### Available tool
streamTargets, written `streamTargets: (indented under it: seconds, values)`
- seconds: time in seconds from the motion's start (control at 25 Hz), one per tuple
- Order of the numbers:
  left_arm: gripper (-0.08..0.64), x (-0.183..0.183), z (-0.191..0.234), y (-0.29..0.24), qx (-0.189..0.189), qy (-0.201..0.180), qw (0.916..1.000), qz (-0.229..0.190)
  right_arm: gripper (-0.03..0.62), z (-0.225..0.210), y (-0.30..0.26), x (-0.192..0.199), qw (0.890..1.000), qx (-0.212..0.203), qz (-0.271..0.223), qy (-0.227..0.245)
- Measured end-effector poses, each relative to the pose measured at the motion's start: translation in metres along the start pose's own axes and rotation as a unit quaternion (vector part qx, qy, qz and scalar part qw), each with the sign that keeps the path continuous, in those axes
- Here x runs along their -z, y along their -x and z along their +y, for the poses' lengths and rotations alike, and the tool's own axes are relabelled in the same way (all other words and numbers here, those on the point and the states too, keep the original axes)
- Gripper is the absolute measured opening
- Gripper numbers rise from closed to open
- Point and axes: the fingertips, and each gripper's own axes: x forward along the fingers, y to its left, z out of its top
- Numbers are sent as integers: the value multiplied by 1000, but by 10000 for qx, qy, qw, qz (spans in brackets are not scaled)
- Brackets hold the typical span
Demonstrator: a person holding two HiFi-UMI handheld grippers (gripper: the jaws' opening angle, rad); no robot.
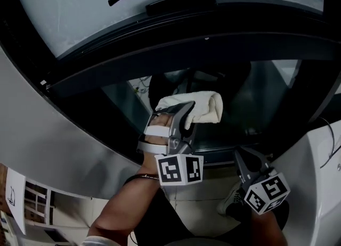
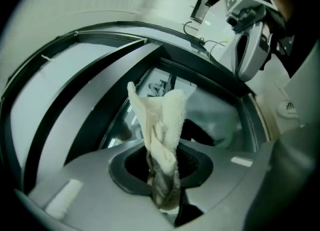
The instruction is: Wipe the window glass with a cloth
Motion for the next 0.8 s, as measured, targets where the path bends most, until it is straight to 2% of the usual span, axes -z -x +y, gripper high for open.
streamTargets:
  seconds: [0.12, 0.32, 0.56, 0.8]
  values:
    - [103, 0, 23, -3, -313, -373, 9987, 148, 2, 2, 4, -4, 10000, 2, -45, 19]
    - [103, 6, 57, -11, -738, -668, 9943, 390, 2, 4, 7, -6, 10000, 6, -85, 8]
    - [104, 5, 83, -14, -1143, -802, 9891, 476, 2, 8, 8, -5, 10000, -35, -79, 7]
    - [103, 11, 81, -25, -1154, -809, 9887, 507, 2, 10, 5, -3, 10000, -29, -41, 18]
